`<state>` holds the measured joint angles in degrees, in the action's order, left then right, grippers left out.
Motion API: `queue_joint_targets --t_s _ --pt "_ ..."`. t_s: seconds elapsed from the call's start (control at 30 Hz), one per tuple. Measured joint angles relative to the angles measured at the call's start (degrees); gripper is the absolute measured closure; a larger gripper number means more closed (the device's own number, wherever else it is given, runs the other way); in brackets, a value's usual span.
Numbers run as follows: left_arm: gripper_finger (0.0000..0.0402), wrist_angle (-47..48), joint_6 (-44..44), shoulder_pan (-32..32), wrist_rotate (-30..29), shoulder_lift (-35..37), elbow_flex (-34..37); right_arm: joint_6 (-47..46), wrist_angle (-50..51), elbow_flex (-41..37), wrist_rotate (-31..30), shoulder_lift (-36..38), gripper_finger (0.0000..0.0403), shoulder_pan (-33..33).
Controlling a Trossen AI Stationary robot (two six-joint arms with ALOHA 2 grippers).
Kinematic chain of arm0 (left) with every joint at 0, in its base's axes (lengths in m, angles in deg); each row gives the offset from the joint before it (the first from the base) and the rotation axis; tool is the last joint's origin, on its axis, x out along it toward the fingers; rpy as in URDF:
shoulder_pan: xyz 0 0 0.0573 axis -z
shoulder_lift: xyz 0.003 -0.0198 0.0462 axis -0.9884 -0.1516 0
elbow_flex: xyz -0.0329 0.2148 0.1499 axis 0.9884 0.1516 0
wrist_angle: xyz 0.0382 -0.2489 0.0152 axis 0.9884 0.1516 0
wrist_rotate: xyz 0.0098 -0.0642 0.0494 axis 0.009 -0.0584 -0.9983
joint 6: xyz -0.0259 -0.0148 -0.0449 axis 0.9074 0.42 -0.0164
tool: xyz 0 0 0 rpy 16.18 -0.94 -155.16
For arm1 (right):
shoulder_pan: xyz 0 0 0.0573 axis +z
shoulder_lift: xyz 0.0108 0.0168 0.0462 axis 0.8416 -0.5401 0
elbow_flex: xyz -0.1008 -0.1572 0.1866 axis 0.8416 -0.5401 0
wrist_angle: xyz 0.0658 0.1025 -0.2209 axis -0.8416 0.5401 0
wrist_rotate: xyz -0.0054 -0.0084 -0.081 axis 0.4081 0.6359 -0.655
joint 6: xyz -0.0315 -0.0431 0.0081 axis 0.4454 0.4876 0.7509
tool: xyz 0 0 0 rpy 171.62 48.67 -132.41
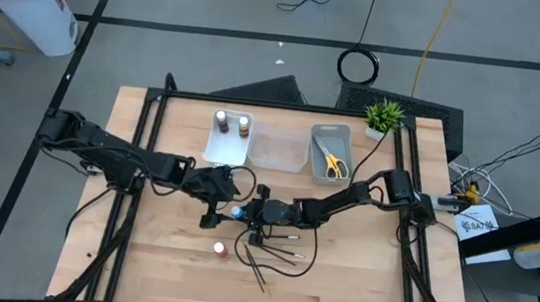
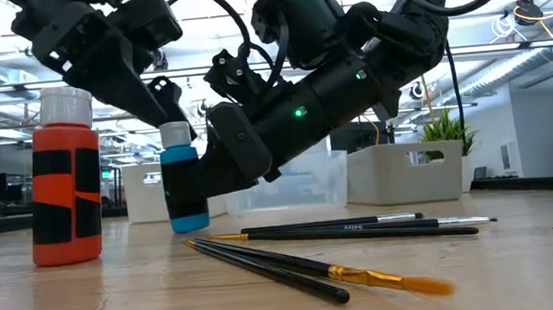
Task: Pick & Place Paint Supplies
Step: Put the blue paint bottle in the white bin
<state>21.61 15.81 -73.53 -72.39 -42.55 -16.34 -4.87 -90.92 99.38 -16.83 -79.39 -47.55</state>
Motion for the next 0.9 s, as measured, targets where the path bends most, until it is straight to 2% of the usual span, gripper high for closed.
queue_joint_targets --t_s 0.27,0.6,0.9 --pt "0.0024 -2.14 -0.31 0.22 -0.06 -4.79 -0.02 -0.01 -0.06 -0.02 0.01 0.0 0.0299 0.0" --pt "0.0158 -2.18 -0.92 0.18 -0.05 -3.24 0.02 -0.02 0.02 -0.02 0.02 0.0 0.03 0.0" --pt "0.0211 -2.66 -0.92 0.18 -0.01 -2.28 0.02 -0.09 0.04 -0.02 -0.05 0.0 0.03 -0.04"
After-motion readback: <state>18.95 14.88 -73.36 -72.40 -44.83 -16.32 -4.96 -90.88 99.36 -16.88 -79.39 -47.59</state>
